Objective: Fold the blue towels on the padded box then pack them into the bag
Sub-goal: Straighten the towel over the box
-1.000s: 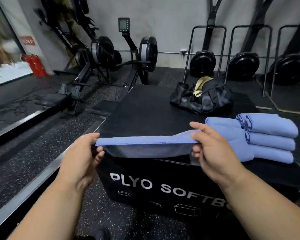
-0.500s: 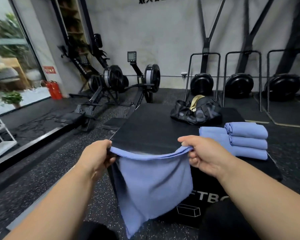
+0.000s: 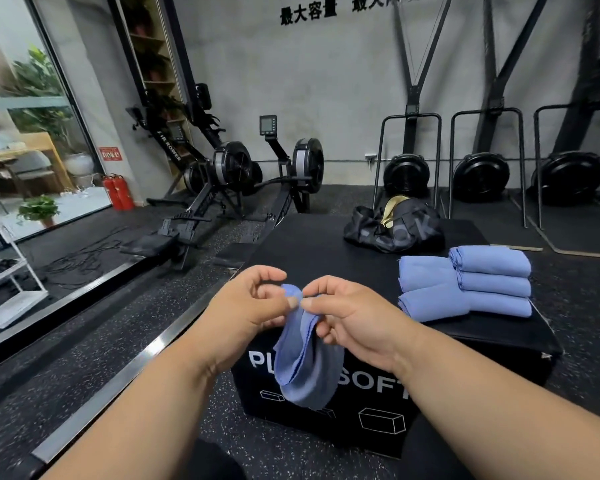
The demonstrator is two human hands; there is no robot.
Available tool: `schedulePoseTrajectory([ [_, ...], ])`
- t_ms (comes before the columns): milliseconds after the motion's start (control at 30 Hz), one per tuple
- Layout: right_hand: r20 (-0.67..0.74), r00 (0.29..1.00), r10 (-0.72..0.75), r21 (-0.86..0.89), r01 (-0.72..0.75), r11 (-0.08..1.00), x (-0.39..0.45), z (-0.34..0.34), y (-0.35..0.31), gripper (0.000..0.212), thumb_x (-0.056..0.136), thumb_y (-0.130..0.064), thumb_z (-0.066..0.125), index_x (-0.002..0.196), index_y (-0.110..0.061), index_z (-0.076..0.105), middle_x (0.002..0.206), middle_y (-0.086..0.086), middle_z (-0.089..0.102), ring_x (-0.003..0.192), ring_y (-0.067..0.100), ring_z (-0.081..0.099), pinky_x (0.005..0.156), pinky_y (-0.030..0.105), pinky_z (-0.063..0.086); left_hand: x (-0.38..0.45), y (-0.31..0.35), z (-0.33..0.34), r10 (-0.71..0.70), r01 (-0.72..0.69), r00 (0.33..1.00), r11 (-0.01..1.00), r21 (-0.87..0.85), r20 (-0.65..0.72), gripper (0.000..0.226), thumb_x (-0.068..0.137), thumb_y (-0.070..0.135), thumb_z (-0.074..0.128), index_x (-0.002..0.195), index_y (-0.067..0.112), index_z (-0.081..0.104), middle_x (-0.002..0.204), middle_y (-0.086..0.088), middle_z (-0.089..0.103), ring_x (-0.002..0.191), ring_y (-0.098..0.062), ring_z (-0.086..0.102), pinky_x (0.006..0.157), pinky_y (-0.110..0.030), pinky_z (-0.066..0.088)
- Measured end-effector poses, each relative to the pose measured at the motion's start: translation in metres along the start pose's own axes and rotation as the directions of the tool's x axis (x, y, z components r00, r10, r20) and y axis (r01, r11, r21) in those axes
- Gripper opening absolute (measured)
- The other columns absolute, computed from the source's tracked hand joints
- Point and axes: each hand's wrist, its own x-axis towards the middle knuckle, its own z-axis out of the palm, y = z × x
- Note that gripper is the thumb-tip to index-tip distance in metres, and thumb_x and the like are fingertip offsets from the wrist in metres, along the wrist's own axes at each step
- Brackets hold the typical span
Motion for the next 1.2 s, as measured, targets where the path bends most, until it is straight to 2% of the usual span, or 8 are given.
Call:
schedulePoseTrajectory([
  [367,0.061,0.997,0.036,0.234,-0.049,0.971,-0.002,0.001,0.012,0.011,0.103,-0.006,0.056,0.111,-0.012,0.060,0.075,0.010,0.060,0.059,0.019,0.058,0.054,0.026,0.048,-0.015,-0.007,-0.001,0.109,-0.112,0.994,0.977,0.180,0.027,0.031,0.076,0.009,0.077,0.103,0.018,0.066,0.089,-0.005,0.068,0.083,-0.020,0.058,0.078,-0.029,0.048],
  [567,0.220,0.975,0.038,0.359,-0.117,0.926,-0.002,0.000,0.014,0.050,0.106,-0.038,0.041,0.145,-0.008,0.048,0.103,0.027,0.065,0.077,0.030,0.063,0.072,0.038,0.051,-0.021,-0.008,-0.004,0.097,-0.107,0.993,0.984,0.145,0.074,0.063,0.064,0.022,0.096,0.119,0.021,0.065,0.098,-0.007,0.070,0.084,-0.019,0.065,0.080,-0.033,0.056],
  [700,0.337,0.941,0.022,0.358,-0.150,0.921,0.003,-0.004,0.018,0.058,0.105,-0.050,0.032,0.150,-0.017,0.047,0.116,0.030,0.067,0.098,0.037,0.067,0.088,0.046,0.051,-0.022,-0.010,-0.013,0.130,-0.143,0.989,0.962,0.232,0.069,0.050,0.072,0.009,0.087,0.115,0.023,0.065,0.094,-0.002,0.069,0.083,-0.018,0.062,0.077,-0.032,0.055],
  [833,0.353,0.935,0.032,0.297,-0.144,0.944,0.009,-0.009,0.022,0.057,0.105,-0.051,0.034,0.149,-0.019,0.051,0.120,0.028,0.067,0.105,0.038,0.065,0.090,0.046,0.051,-0.018,-0.002,-0.030,0.112,-0.121,0.991,0.985,0.122,0.079,0.039,0.076,0.004,0.080,0.112,0.012,0.065,0.092,-0.006,0.070,0.081,-0.016,0.065,0.075,-0.023,0.055],
  [933,0.241,0.970,0.042,0.227,-0.098,0.969,0.012,-0.015,0.034,0.044,0.105,-0.037,0.048,0.142,-0.017,0.057,0.115,0.022,0.071,0.097,0.031,0.067,0.084,0.039,0.053,-0.011,0.008,-0.043,0.105,-0.108,0.994,0.990,0.088,0.036,0.039,0.078,0.001,0.083,0.111,0.013,0.065,0.087,-0.005,0.068,0.076,-0.014,0.064,0.070,-0.020,0.055],
  [1033,0.048,0.997,0.054,-0.003,-0.054,0.999,0.013,-0.023,0.055,0.029,0.104,-0.017,0.057,0.131,-0.021,0.066,0.111,0.009,0.075,0.093,0.019,0.067,0.081,0.031,0.053,-0.004,0.023,-0.057,0.128,-0.128,0.992,0.991,0.025,0.001,0.034,0.076,0.022,0.087,0.105,0.020,0.068,0.082,0.002,0.067,0.071,-0.011,0.063,0.063,-0.019,0.053],
  [1100,-0.041,0.998,0.047,-0.199,-0.054,0.979,0.013,-0.030,0.069,0.028,0.100,-0.016,0.065,0.124,-0.029,0.070,0.113,-0.001,0.073,0.095,0.010,0.067,0.082,0.024,0.052,0.000,0.031,-0.068,0.155,-0.154,0.988,0.988,0.011,-0.010,0.050,0.058,0.041,0.101,0.098,0.028,0.073,0.086,0.002,0.066,0.074,-0.009,0.062,0.066,-0.018,0.054],
  [1200,-0.067,0.997,0.048,-0.366,-0.069,0.928,0.014,-0.040,0.089,0.031,0.094,-0.019,0.074,0.118,-0.037,0.071,0.123,-0.007,0.069,0.109,0.006,0.067,0.089,0.019,0.050,0.002,0.042,-0.076,0.173,-0.173,0.985,0.985,0.000,-0.002,0.055,0.052,0.044,0.104,0.095,0.031,0.073,0.088,0.001,0.064,0.075,-0.010,0.062,0.067,-0.020,0.053],
])
